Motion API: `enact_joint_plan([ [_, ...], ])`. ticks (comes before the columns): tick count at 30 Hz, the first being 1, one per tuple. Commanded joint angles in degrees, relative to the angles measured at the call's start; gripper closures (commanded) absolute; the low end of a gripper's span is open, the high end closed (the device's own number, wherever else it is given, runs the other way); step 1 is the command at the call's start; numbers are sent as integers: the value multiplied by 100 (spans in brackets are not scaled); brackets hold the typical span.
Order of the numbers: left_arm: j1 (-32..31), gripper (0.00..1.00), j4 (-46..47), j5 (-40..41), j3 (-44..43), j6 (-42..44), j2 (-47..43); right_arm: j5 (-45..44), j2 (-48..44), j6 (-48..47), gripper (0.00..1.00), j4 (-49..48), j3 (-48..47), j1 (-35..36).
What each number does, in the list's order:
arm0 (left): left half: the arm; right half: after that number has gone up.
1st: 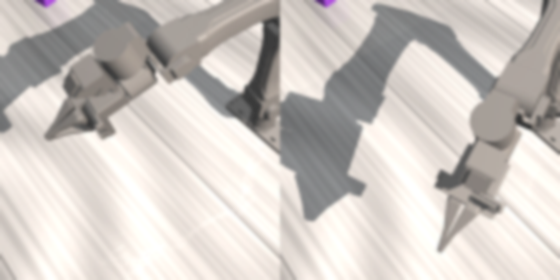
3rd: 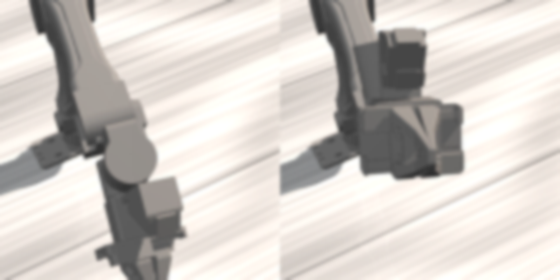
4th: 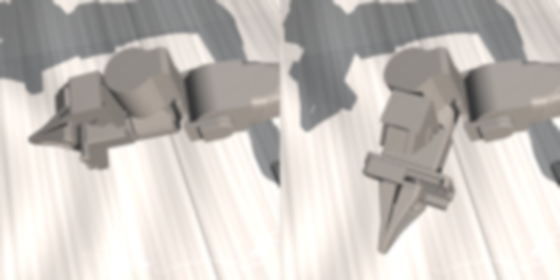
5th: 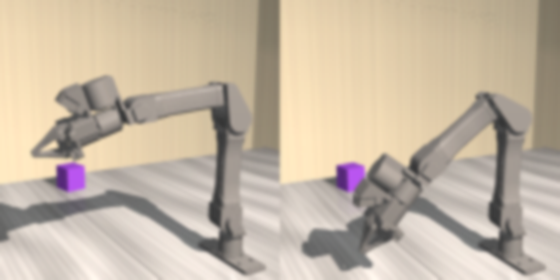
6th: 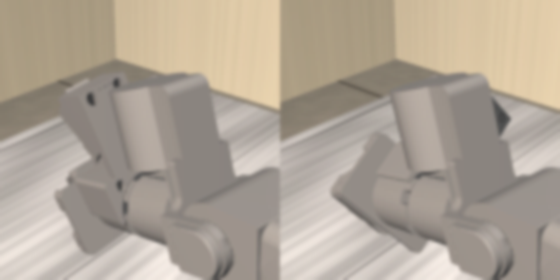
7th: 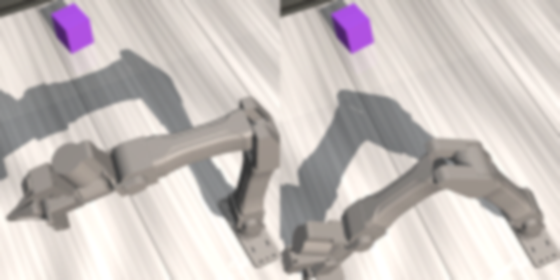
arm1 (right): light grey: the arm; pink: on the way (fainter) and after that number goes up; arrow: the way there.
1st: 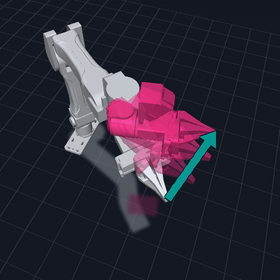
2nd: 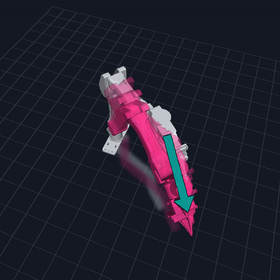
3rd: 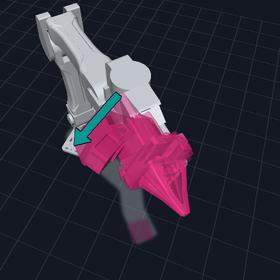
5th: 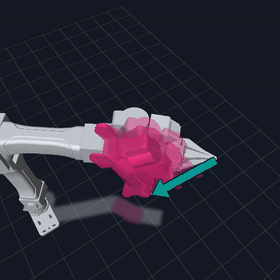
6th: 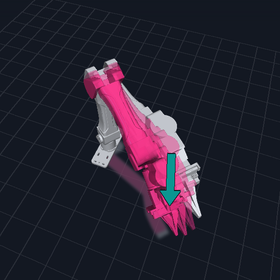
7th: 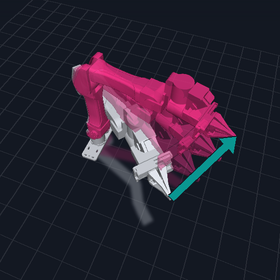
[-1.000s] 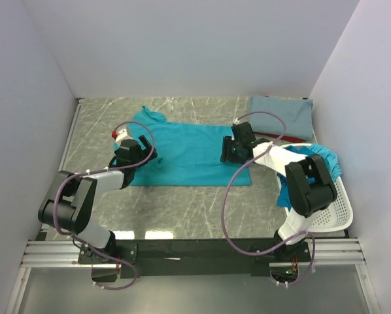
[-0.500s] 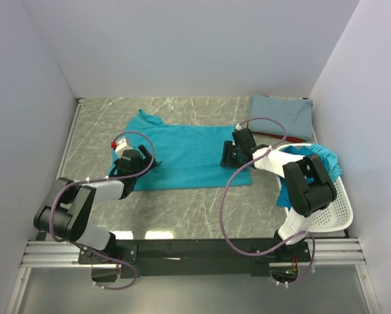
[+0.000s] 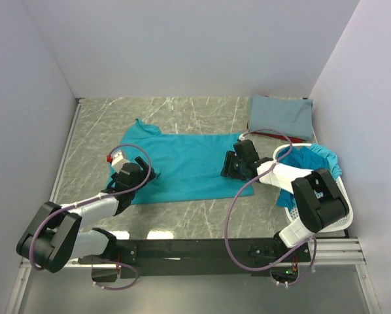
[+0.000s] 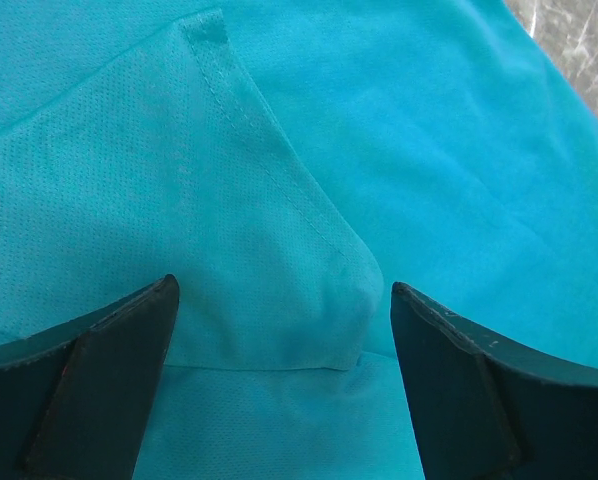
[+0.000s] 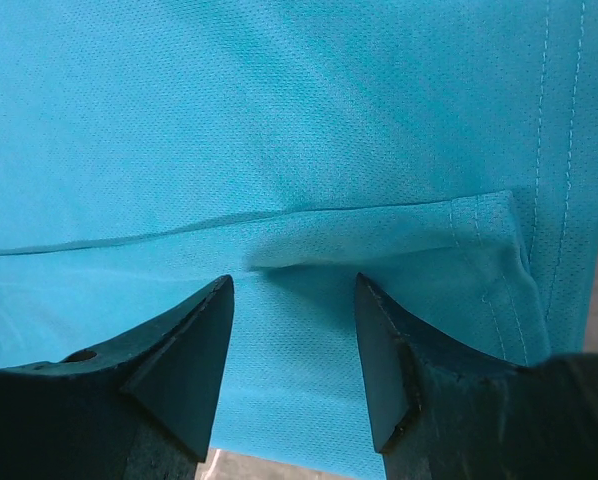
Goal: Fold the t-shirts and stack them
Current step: Fold the tshirt
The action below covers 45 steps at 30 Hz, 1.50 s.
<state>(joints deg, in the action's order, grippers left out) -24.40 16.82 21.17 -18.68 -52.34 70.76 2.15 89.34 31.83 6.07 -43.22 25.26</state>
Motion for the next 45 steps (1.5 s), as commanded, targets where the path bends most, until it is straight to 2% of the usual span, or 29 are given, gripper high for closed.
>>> enact_joint_plan([
  [1,-152,7,-434,124,145,-277,-141,-57,-74,305,41,659,445,93],
  [7,-319,6,-785,168,-22,-347,-212,-118,-364,517,41,598,815,137],
  [11,-363,4,-1171,396,-232,-216,-703,-206,-689,473,41,790,710,190],
  [15,-363,1,-1549,730,-566,39,-1537,-522,-1093,263,40,1107,298,199],
  [21,-197,0,-1507,1240,-1216,610,-1689,-857,-1218,-124,38,1266,-774,190],
  [23,100,1,-1253,1022,-1454,900,-1443,-831,-947,-326,37,1300,-1318,129],
  [27,838,5,-1111,73,-2095,1216,-479,-839,-252,-563,37,1581,-2320,-117],
  [31,1227,9,-1154,-524,-3164,1603,524,-822,443,-749,39,1836,-3225,-468],
  [36,1482,12,-1313,-974,-4247,1779,1833,-716,1313,-854,43,1907,-3701,-1004],
  [41,1658,12,-1313,-1369,-4820,1753,2634,-751,2025,-951,46,1977,-4071,-1233],
  [45,1720,12,-1392,-1475,-5181,1727,3240,-1111,2351,-969,48,2065,-4273,-1269],
])
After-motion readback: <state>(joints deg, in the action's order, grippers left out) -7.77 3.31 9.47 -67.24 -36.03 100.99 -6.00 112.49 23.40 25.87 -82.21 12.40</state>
